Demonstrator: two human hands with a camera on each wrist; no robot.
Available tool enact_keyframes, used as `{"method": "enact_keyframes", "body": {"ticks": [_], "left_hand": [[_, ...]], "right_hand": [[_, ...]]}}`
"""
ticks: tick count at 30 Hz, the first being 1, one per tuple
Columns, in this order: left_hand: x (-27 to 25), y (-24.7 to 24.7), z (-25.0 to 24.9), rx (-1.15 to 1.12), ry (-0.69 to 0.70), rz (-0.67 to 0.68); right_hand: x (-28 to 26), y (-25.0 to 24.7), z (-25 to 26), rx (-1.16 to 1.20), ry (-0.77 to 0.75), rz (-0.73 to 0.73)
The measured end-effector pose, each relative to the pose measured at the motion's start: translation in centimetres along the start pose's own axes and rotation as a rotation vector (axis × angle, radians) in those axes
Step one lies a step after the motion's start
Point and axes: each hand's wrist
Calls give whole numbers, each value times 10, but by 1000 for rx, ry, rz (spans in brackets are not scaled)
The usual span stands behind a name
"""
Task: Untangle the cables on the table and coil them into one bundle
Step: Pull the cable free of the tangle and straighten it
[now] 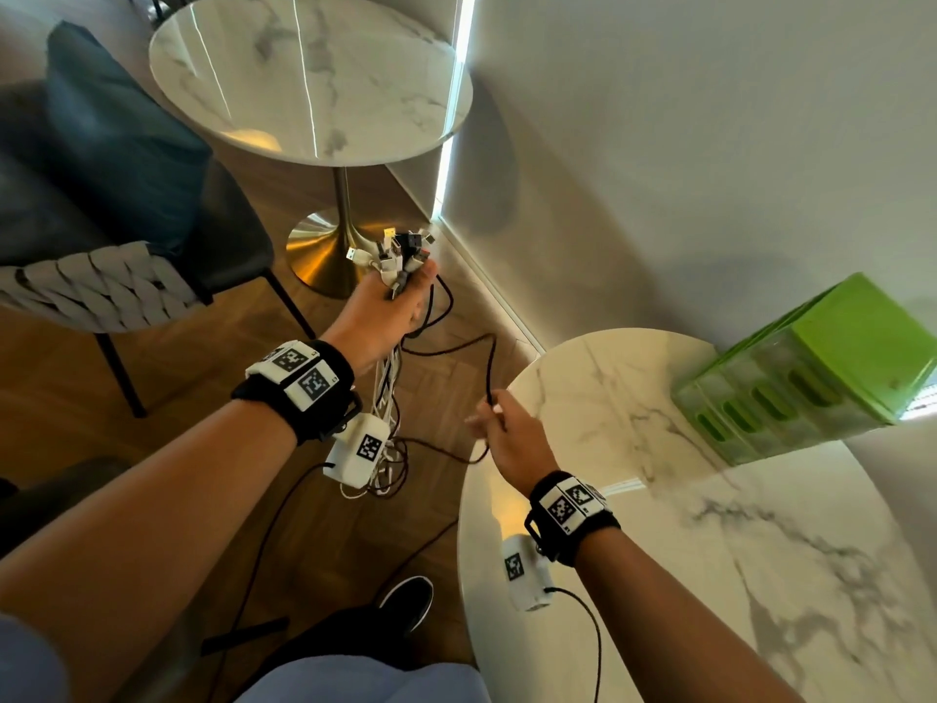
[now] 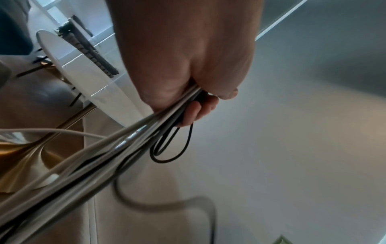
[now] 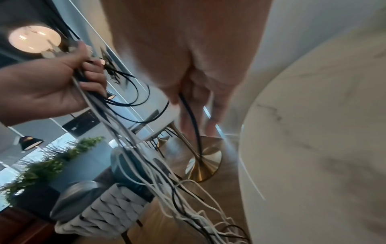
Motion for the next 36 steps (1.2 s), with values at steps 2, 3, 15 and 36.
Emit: {"method": "enact_keyframes", "body": {"ticks": [2,3,15,36], "left_hand": [[2,-1,0,-11,-18,9],[2,-1,0,-9,-27,16],[-26,10,-3,30,-42,230],[-20,9,-3,24,-69,175]], "right_hand": [[-1,-6,-9,-408,92,341],[1,-10,-8,-572,152,486],[32,-24,77,122,-312,-265],[25,-38,40,-18,-383,19]]}}
Point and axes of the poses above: each hand's wrist, its own x-axis towards the middle knuckle, its own y-axis out of the palm, z = x × y, and after that the axes turned 12 degrees about -z, right-handed
